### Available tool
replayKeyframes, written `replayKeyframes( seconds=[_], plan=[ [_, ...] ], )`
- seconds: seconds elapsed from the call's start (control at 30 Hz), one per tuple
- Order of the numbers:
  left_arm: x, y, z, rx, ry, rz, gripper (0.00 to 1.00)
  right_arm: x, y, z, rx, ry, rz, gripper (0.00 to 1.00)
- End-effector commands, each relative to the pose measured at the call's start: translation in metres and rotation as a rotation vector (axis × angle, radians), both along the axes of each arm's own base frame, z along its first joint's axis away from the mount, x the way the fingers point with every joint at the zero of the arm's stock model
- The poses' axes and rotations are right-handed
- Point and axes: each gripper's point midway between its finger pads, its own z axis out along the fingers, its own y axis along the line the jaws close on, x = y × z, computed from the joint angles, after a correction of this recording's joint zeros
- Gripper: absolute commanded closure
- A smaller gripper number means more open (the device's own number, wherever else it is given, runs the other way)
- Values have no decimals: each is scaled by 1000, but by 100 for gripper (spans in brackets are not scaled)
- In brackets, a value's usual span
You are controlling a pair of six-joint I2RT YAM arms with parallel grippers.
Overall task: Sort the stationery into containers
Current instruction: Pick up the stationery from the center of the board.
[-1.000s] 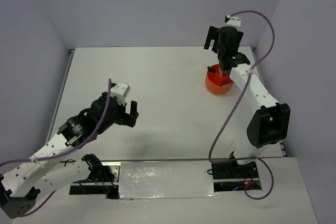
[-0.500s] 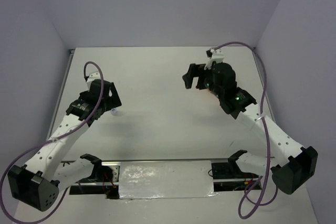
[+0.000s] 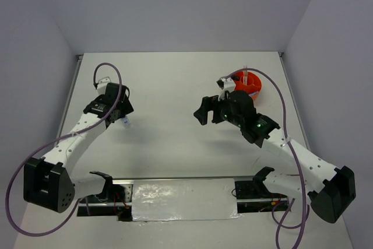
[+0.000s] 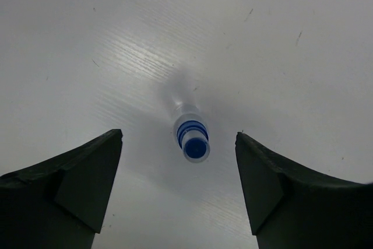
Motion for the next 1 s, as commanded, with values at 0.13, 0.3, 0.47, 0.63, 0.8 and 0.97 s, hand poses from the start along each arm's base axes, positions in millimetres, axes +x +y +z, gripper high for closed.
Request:
replayKeyframes(
  seconds=[0.13, 0.3, 0.47, 0.63, 0.8, 0.97],
  plan=[
    [23, -8, -13, -52, 3, -7, 18, -9, 6, 23, 74, -54, 37, 0],
    [22, -12, -23, -69, 26, -18, 24, -11, 9, 17, 83, -39, 47, 0],
    [17, -13, -30, -81, 30, -25, 33, -11, 12, 10, 77, -25, 53, 0],
    [14, -12, -35, -74, 44, -26, 55, -11, 17, 8, 86, -19, 63, 0],
    [14, -12, -32, -71, 36, -28, 75, -12, 20, 3, 85, -9, 68, 0],
    [16, -19, -22, -97, 12, -68, 100, -10, 30, -12, 96, 11, 95, 0]
  ],
)
